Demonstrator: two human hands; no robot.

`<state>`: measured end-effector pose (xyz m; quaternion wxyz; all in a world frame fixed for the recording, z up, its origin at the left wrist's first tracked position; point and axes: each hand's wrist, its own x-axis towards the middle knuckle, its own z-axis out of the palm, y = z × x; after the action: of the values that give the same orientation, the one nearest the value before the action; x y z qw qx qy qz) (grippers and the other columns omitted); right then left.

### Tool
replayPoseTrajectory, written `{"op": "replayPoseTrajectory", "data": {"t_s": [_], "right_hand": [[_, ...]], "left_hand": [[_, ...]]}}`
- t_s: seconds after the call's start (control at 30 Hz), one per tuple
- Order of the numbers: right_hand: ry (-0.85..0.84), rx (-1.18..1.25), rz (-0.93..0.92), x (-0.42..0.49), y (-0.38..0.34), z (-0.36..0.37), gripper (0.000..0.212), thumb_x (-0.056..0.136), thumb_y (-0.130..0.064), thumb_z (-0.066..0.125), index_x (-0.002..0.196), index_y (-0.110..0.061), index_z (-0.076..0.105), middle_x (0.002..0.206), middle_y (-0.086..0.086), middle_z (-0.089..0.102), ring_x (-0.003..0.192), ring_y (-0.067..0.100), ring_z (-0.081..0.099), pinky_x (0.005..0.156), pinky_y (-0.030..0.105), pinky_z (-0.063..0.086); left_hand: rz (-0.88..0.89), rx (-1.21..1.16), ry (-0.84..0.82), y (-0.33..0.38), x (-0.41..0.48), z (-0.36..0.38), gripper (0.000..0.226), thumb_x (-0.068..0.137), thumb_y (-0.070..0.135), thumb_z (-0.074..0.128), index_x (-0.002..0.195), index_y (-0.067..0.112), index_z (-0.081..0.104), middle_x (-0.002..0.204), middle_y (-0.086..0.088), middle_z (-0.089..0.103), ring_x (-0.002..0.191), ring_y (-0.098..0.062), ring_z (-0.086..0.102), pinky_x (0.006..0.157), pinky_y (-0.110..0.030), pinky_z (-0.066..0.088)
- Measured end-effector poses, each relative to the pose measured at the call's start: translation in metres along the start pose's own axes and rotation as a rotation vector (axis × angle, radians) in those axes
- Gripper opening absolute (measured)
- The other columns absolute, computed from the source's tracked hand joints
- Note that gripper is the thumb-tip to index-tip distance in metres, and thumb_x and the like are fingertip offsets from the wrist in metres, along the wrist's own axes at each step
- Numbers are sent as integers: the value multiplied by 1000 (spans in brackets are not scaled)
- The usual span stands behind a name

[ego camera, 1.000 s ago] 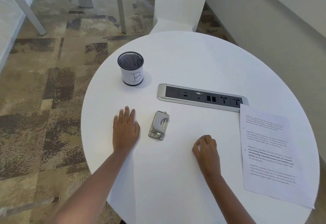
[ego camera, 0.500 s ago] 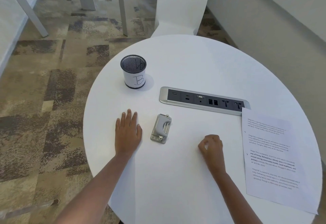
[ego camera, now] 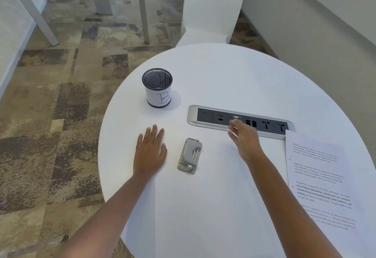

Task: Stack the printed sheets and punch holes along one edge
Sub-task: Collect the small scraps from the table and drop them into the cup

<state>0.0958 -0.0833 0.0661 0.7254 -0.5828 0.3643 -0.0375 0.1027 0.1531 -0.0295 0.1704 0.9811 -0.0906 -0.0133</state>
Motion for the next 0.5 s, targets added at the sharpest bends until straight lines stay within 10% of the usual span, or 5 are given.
{"op": "replayPoseTrajectory", "data": {"t_s": [0.33,0.5], "right_hand": [[-203,-405,-394,13,-35,125,29,87,-9,49,63,6,53,72,8,47,71,16,47,73,34,43],[-251,-555,-612,21,-52,171,28,86,-7,49,64,8,55,87,32,64,58,24,54,51,13,35]], "left_hand": [[13,10,12,1,15,-4,56,83,27,28,131,9,51,141,-16,49,128,-34,47,107,-52,35],[24,15,12,0,16,-6,54,83,25,31,128,8,54,137,-17,52,125,-35,51,103,-54,39]]}}
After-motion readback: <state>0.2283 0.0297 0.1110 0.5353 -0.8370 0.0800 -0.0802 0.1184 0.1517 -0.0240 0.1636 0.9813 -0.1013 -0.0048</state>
